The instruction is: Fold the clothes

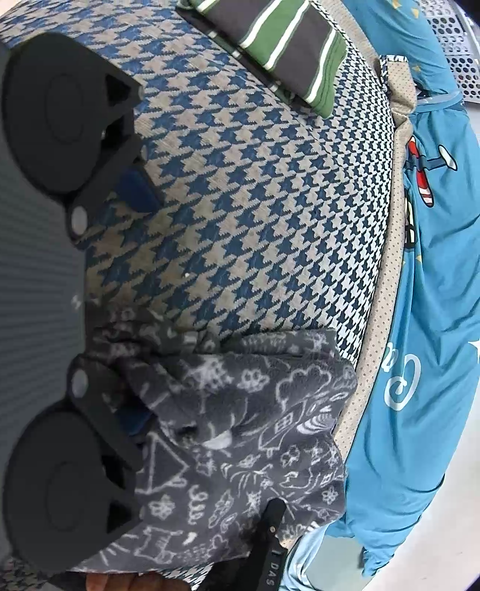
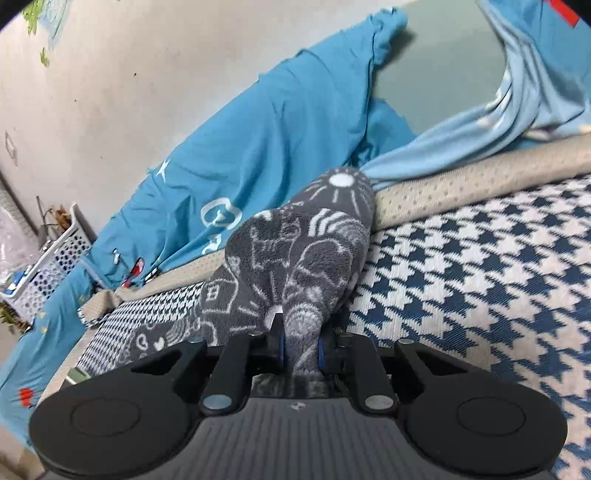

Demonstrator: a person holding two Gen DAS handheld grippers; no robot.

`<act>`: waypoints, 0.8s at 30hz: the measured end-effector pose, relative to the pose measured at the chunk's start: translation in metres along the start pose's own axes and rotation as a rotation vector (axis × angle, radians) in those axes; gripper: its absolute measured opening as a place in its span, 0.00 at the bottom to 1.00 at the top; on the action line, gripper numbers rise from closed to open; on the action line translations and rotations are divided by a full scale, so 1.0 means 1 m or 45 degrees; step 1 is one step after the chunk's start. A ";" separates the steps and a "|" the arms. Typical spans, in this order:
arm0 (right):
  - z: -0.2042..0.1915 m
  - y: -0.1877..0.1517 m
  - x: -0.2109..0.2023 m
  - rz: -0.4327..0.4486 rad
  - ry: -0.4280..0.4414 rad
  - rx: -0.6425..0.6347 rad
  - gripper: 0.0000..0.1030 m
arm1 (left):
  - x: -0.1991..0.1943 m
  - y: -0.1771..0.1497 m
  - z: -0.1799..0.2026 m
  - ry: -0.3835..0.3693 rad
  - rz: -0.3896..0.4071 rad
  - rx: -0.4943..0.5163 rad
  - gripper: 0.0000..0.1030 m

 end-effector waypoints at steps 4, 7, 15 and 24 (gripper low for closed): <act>-0.007 0.006 -0.015 0.047 -0.050 -0.003 0.14 | -0.003 0.001 0.006 0.013 0.012 0.030 1.00; -0.013 0.010 -0.028 0.086 -0.077 -0.020 0.14 | -0.005 0.001 0.011 -0.002 0.009 0.035 1.00; 0.001 0.024 -0.077 0.198 -0.218 -0.019 0.14 | -0.015 0.002 0.039 -0.164 0.034 0.075 1.00; 0.055 0.029 -0.146 0.266 -0.458 0.024 0.14 | -0.030 -0.005 0.081 -0.282 0.087 0.179 1.00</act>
Point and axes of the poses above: each gripper's, at about its wrist camera, not at the fingertips, and x roughly the way its jaws point, z to its right, y to its top, the point moved 6 cm from there along x, roughly the way its jaws point, and after that the axes turned 2 degrees about x, right-handed, at the moved point
